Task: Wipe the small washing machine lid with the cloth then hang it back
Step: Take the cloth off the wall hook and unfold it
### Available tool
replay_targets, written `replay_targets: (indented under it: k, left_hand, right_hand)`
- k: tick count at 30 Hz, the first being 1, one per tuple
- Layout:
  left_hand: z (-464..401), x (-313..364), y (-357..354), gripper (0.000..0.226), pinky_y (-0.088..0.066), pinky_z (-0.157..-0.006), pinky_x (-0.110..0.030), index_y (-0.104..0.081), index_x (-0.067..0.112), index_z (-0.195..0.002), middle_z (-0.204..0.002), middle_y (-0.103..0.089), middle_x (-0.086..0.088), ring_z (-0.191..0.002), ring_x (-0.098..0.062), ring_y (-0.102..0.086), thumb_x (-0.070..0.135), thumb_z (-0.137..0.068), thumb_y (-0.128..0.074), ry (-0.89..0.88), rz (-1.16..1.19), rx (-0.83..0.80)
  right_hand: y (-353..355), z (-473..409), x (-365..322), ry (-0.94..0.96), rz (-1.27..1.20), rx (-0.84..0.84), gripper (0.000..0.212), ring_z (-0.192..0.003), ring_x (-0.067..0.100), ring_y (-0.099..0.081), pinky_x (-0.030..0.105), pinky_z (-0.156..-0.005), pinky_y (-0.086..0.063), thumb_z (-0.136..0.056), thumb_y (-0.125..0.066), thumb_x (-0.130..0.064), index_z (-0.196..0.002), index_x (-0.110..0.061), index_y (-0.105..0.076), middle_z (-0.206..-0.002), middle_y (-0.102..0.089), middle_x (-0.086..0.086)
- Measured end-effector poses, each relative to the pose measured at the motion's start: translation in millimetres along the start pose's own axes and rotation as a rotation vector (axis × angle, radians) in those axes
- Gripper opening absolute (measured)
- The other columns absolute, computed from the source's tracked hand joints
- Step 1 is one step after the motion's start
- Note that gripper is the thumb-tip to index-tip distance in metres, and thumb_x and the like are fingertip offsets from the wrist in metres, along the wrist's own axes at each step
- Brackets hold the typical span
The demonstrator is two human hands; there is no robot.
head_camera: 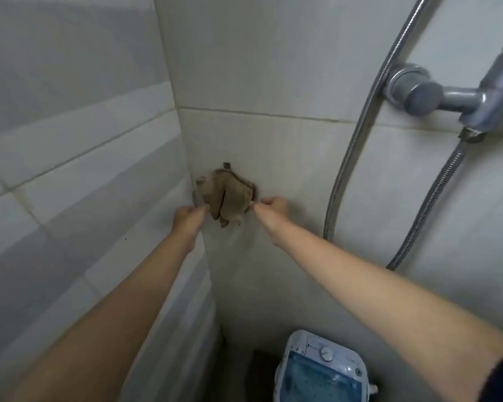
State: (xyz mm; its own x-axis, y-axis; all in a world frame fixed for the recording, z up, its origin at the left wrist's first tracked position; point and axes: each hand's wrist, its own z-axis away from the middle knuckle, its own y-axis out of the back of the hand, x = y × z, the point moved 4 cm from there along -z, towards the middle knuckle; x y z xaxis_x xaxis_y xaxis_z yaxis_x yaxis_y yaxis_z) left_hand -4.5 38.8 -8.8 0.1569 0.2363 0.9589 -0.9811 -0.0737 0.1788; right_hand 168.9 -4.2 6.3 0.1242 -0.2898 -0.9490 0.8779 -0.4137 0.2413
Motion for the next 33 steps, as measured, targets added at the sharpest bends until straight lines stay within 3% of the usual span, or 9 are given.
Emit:
replay_targets:
  k: [6, 8, 11, 13, 17, 20, 27, 30, 33]
  left_hand:
    - [-36.2, -6.5, -10.5, 0.025, -0.053, -0.079, -0.036, -0.068, 0.006, -0.106, -0.103, -0.069, -0.011, -0.092, -0.027, -0.065, 0.019, -0.086, -0.060, -0.069, 0.114, -0.051]
    - [-38.9, -5.2, -13.5, 0.019, -0.054, -0.070, -0.028, -0.067, 0.008, -0.104, -0.099, -0.069, -0.009, -0.087, -0.023, -0.065, 0.015, -0.089, -0.057, -0.066, 0.128, -0.087]
    - [-35.7, 1.9, -16.9, 0.012, -0.042, -0.044, -0.011, -0.065, 0.013, -0.086, -0.083, -0.065, -0.001, -0.072, -0.010, -0.058, 0.013, -0.092, -0.055, -0.059, 0.124, -0.108]
    - [-33.2, 6.2, -16.8, 0.012, -0.046, -0.051, -0.015, -0.066, 0.013, -0.085, -0.083, -0.066, 0.000, -0.074, -0.011, -0.061, 0.015, -0.092, -0.056, -0.085, 0.121, -0.094]
    - [-29.3, 18.0, -6.9, 0.013, -0.056, -0.085, -0.041, -0.067, 0.016, -0.086, -0.099, -0.070, -0.011, -0.092, -0.027, -0.067, 0.017, -0.090, -0.054, -0.159, 0.154, -0.054]
    - [-15.6, 33.6, -1.1, 0.015, -0.055, -0.085, -0.039, -0.066, 0.017, -0.089, -0.100, -0.069, -0.010, -0.092, -0.025, -0.066, 0.015, -0.091, -0.051, -0.201, 0.185, -0.058]
    - [23.6, 39.4, -5.1, 0.016, -0.051, -0.080, -0.035, -0.060, 0.017, -0.077, -0.093, -0.065, -0.010, -0.085, -0.023, -0.061, 0.014, -0.091, -0.052, -0.167, 0.102, -0.106]
    - [45.4, 19.8, -23.9, 0.018, -0.043, -0.072, -0.031, -0.052, 0.017, -0.073, -0.081, -0.057, -0.005, -0.074, -0.017, -0.053, 0.015, -0.091, -0.052, -0.044, 0.032, -0.198]
    - [68.5, -8.9, -47.0, 0.011, -0.038, -0.081, -0.034, -0.058, 0.016, -0.093, -0.099, -0.059, -0.006, -0.088, -0.018, -0.056, 0.024, -0.092, -0.051, 0.086, -0.036, -0.243]
  right_hand:
    - [-29.1, -19.4, -5.1, 0.018, -0.170, 0.102, 0.034, -0.094, 0.024, -0.064, 0.030, -0.084, -0.053, -0.078, -0.069, -0.015, -0.111, -0.007, -0.061, -0.103, -0.067, 0.008]
    - [-36.5, -27.7, -3.3, -0.012, -0.188, 0.121, 0.035, -0.093, 0.025, -0.068, 0.035, -0.088, -0.056, -0.072, -0.072, -0.017, -0.106, -0.009, -0.065, -0.103, -0.071, 0.009]
    - [-42.3, -32.9, -4.8, 0.005, -0.158, 0.141, 0.005, -0.079, 0.021, -0.066, 0.031, -0.078, -0.055, -0.072, -0.069, -0.018, -0.071, -0.016, -0.065, -0.081, -0.069, 0.003]
    - [-36.8, -28.6, -11.9, 0.046, -0.118, 0.182, 0.012, -0.080, 0.025, -0.066, 0.031, -0.078, -0.053, -0.075, -0.063, -0.021, -0.064, -0.020, -0.057, -0.076, -0.066, 0.003]
    - [-23.9, -13.6, -31.4, 0.109, -0.210, 0.172, 0.010, -0.087, 0.026, -0.057, 0.030, -0.077, -0.046, -0.083, -0.049, -0.016, -0.091, -0.017, -0.053, -0.093, -0.062, 0.010]
    - [-12.7, -4.1, -43.2, 0.146, -0.283, 0.147, 0.024, -0.092, 0.023, -0.053, 0.030, -0.081, -0.044, -0.089, -0.044, -0.015, -0.111, -0.009, -0.053, -0.099, -0.056, 0.007]
    - [21.6, 25.7, -37.9, 0.143, -0.258, 0.117, 0.028, -0.094, 0.025, -0.062, 0.035, -0.086, -0.052, -0.091, -0.047, -0.019, -0.113, -0.006, -0.060, -0.103, -0.065, 0.012]
    - [43.7, 36.4, -22.4, 0.117, -0.196, 0.103, 0.026, -0.083, 0.024, -0.061, 0.029, -0.072, -0.047, -0.092, -0.048, -0.019, -0.099, 0.000, -0.065, -0.086, -0.062, 0.010]
    - [64.0, 46.5, -0.4, 0.093, -0.092, 0.108, 0.026, -0.063, 0.019, -0.052, 0.026, -0.059, -0.037, -0.090, -0.049, -0.020, -0.065, -0.015, -0.055, -0.066, -0.052, 0.006]
